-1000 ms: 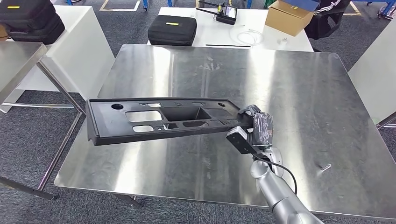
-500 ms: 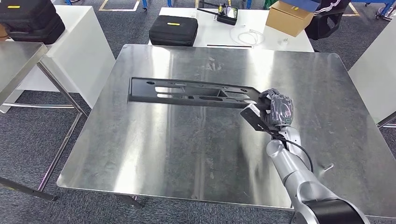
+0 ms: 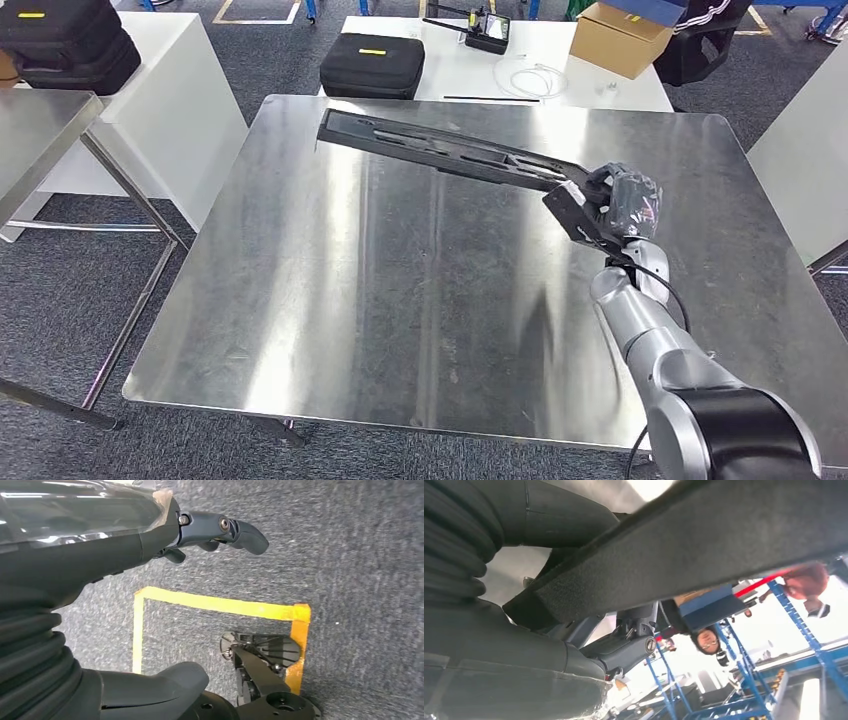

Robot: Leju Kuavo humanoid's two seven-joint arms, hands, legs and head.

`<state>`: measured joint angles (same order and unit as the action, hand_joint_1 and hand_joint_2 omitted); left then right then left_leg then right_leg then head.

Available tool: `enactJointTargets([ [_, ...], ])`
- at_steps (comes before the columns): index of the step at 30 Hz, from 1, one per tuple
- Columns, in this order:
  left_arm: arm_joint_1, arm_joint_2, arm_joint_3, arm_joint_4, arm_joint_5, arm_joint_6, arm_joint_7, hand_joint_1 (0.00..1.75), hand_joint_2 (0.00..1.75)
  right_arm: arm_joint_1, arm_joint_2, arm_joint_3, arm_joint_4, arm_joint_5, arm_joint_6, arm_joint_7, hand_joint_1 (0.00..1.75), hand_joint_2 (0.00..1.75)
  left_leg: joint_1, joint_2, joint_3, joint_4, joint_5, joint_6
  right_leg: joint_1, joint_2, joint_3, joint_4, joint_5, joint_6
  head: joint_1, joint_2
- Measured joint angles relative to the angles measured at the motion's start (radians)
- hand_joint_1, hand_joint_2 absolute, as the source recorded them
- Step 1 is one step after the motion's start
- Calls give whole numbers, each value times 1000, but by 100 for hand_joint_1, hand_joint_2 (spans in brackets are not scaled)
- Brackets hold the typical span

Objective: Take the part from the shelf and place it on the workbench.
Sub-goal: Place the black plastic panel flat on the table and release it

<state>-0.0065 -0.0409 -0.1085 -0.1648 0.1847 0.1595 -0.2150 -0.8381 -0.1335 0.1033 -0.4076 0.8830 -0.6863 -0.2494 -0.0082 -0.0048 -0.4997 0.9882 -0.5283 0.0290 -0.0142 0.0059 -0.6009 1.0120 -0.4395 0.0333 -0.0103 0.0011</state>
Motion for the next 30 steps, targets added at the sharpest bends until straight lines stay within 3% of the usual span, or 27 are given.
enactJointTargets([
  [4,0,0,-8,0,-4,-3,3,0,175,-20,-8,-5,20,1,0,4,0,175,0,0,0,0,0,0,0,0,0,0,0,0,0,0],
  [12,0,1,-10,0,-7,19,23,0,175,-33,-11,-6,41,3,1,12,0,175,0,0,0,0,0,0,0,0,0,0,0,0,0,0],
  [16,0,2,-10,0,-7,19,24,0,0,-35,-15,-6,45,4,2,10,0,175,0,0,1,0,0,0,0,0,0,0,0,0,0,0],
  [18,1,2,-10,0,-6,17,25,0,0,-35,-16,-6,47,5,3,9,0,175,0,0,1,0,0,0,0,0,1,0,0,0,0,0],
  [22,1,2,-10,0,-5,12,25,0,0,-35,-22,-8,47,2,3,7,0,0,0,0,1,0,0,0,0,0,1,0,0,0,0,0],
  [30,1,2,-15,0,-7,3,24,0,0,-34,-38,-13,47,-3,4,4,0,0,0,0,1,0,0,0,0,0,1,0,0,0,0,0],
])
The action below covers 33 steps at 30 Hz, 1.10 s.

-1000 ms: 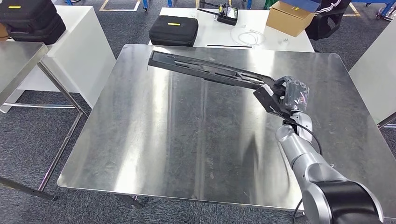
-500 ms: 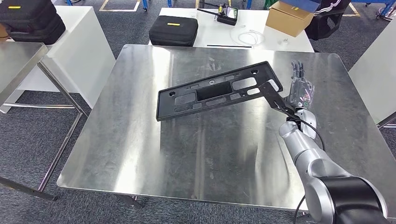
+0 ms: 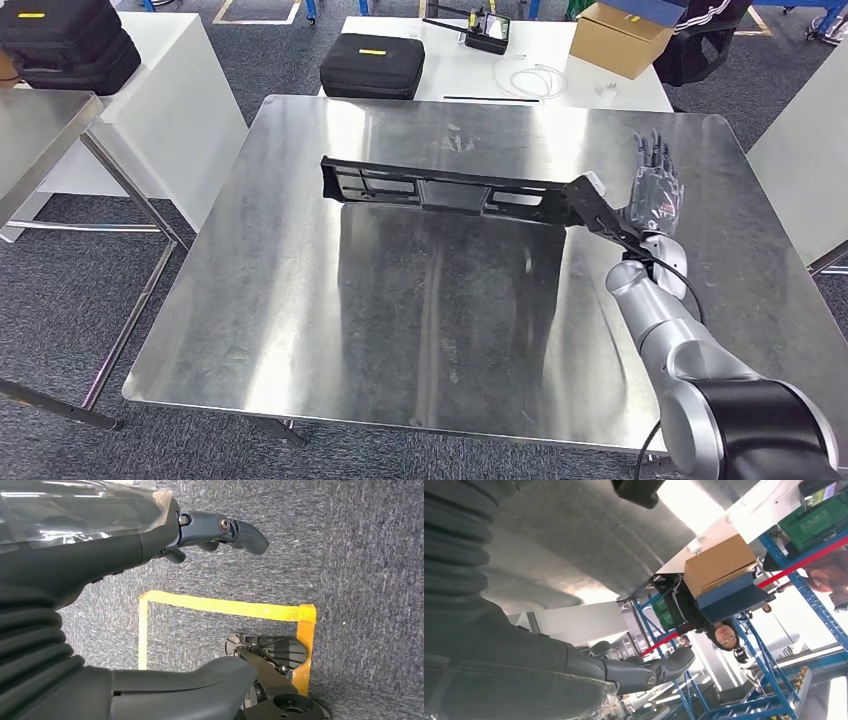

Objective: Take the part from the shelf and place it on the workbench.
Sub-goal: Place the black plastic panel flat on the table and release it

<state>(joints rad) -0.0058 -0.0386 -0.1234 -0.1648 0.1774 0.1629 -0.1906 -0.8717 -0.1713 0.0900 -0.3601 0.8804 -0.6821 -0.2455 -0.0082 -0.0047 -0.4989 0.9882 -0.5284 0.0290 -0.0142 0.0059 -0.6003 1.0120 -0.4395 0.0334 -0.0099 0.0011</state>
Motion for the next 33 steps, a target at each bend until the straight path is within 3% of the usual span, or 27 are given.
enactJointTargets([
  [6,0,0,-3,0,0,0,0,0,0,0,-4,0,0,0,0,0,0,0,0,0,0,0,0,0,0,0,0,0,0,0,0,0],
  [10,0,0,-6,0,-1,-2,-1,0,0,0,-6,0,0,2,3,0,0,175,0,0,0,0,0,0,0,0,0,0,0,0,0,0],
  [33,0,0,-8,0,-5,-7,-7,0,0,0,-10,0,-3,22,39,1,0,175,0,0,0,0,0,0,0,0,1,0,0,0,0,0],
])
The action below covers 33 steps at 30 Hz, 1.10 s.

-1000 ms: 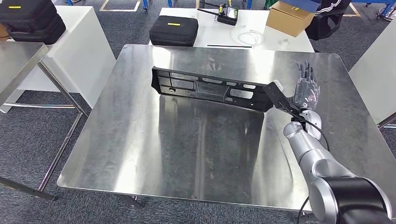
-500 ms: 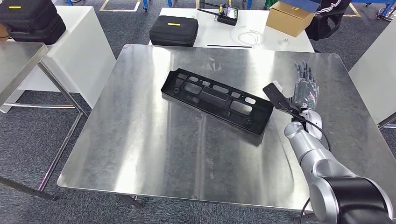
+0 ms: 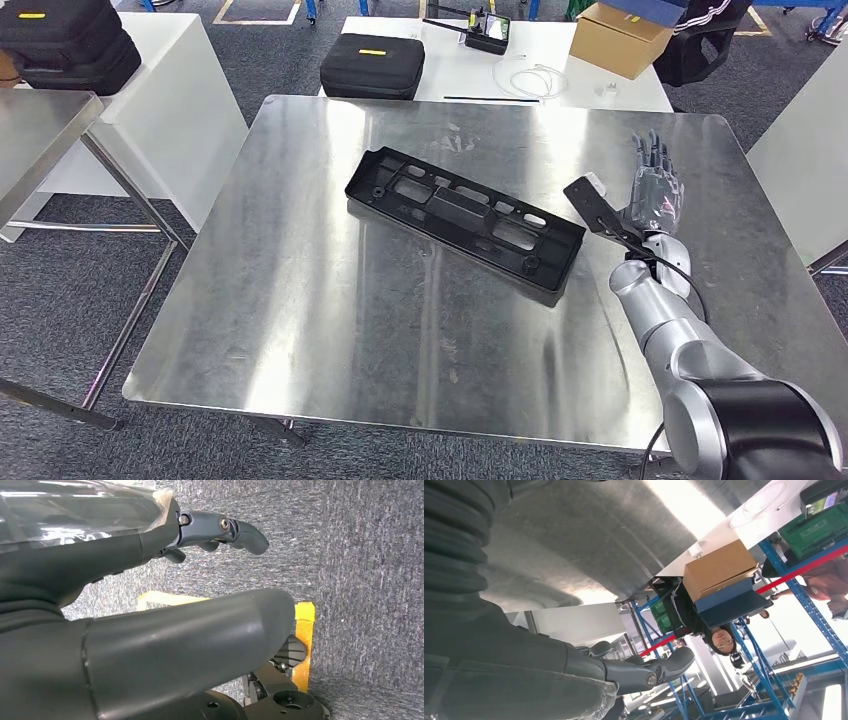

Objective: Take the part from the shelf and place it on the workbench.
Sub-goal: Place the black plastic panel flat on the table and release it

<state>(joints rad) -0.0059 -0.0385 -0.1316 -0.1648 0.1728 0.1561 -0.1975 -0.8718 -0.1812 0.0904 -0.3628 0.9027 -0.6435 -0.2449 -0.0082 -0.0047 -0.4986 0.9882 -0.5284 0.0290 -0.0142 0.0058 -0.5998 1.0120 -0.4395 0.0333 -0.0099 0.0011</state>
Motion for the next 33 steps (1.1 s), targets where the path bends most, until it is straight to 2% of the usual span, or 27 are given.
enactJointTargets([
  [2,0,0,0,0,0,-3,-1,0,0,0,0,0,0,-1,0,0,0,175,0,0,0,0,0,0,0,0,0,0,0,0,0,0],
  [6,0,0,0,0,0,-4,2,0,0,0,0,-1,-5,-42,34,-24,0,0,0,0,0,0,0,0,0,0,0,0,0,0,0,0],
  [8,-1,1,0,0,0,-4,7,0,0,0,3,-8,-12,-106,91,-66,0,0,0,0,0,0,0,0,0,0,0,0,0,0,0,0],
  [10,-2,1,0,0,2,-4,13,0,0,0,10,-27,-23,-205,191,-121,0,0,0,0,0,0,0,0,0,0,0,0,0,0,0,0],
  [13,-2,1,0,0,8,-1,22,0,0,7,25,-55,-60,-389,402,-207,0,0,0,0,0,0,0,0,0,0,0,0,0,0,0,0],
  [16,-3,1,0,0,16,3,29,0,0,24,41,-59,-122,-572,633,-248,0,0,0,0,0,0,0,0,0,0,0,0,0,0,0,0],
  [19,-3,0,0,0,23,11,30,0,0,58,56,-35,-207,-712,773,-256,0,0,0,0,0,0,0,0,1,0,0,0,0,0,0,0],
  [21,-3,-1,1,0,28,16,30,0,0,90,63,3,-280,-783,799,-255,0,0,0,0,0,0,0,0,1,0,0,0,0,0,0,0],
  [26,-3,-5,1,0,34,25,31,0,0,169,68,115,-448,-888,783,-243,0,0,0,0,0,0,0,0,0,0,0,0,0,0,0,0],
  [33,-1,-10,1,0,35,38,47,0,0,331,33,257,-790,-897,716,-273,0,0,0,-1,0,0,0,0,0,0,0,0,-1,1,0,0],
])
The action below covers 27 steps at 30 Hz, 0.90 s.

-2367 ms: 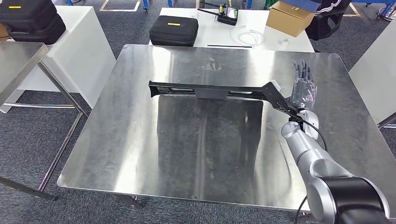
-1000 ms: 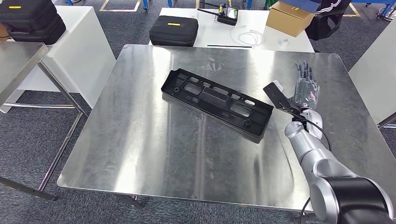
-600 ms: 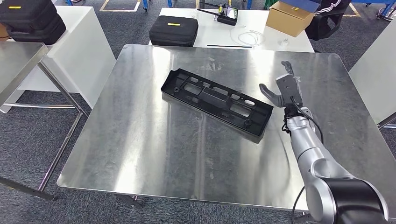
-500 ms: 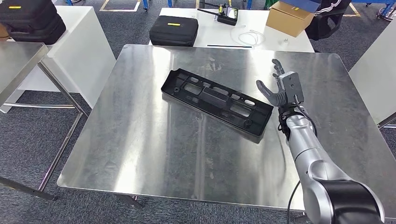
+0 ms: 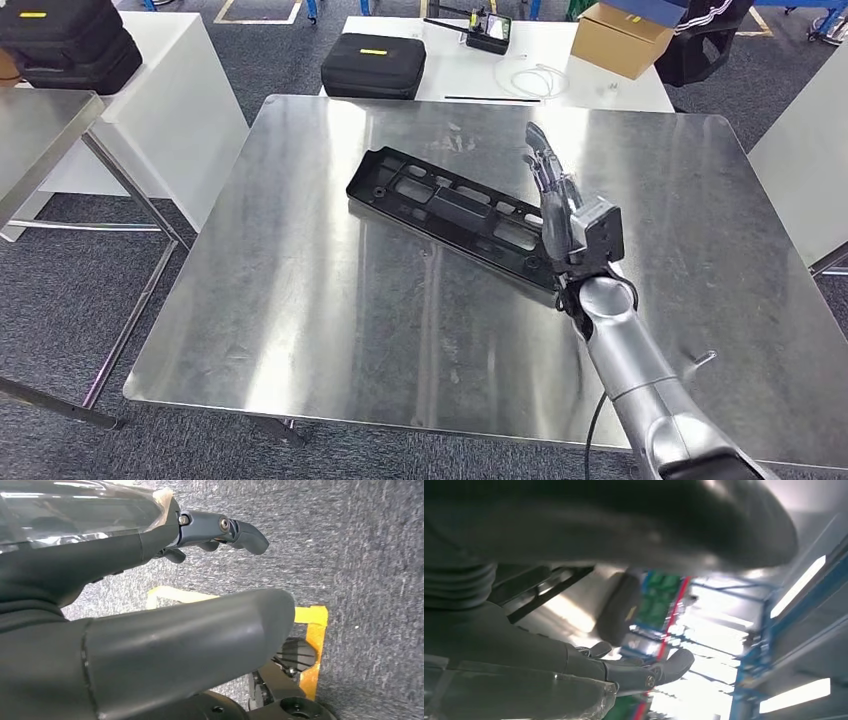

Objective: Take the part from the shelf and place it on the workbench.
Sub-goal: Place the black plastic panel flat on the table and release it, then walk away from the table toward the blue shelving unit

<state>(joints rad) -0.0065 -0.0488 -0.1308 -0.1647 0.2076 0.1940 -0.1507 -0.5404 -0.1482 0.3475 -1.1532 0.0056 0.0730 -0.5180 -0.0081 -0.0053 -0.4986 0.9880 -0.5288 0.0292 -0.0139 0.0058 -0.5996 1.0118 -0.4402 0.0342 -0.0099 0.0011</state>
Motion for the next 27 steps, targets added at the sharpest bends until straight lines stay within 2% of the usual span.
enactJointTargets([
  [3,0,-1,0,0,0,0,3,0,0,49,-20,33,-118,-1,-3,0,0,0,0,1,0,0,-1,1,0,1,0,0,0,0,0,0],
  [9,0,-1,0,0,-1,1,4,0,0,105,-49,67,-254,11,-1,-26,0,0,0,1,1,0,-1,1,0,0,1,0,0,0,0,0],
  [16,-1,-2,0,0,-2,18,4,0,0,232,-80,133,-466,136,-60,-75,0,0,0,1,1,0,-1,1,0,0,1,0,0,0,0,0],
  [27,-3,-5,0,0,2,22,19,0,0,363,-92,200,-646,145,-30,-96,0,0,0,1,2,-1,-2,1,0,0,3,0,-1,0,0,0],
])
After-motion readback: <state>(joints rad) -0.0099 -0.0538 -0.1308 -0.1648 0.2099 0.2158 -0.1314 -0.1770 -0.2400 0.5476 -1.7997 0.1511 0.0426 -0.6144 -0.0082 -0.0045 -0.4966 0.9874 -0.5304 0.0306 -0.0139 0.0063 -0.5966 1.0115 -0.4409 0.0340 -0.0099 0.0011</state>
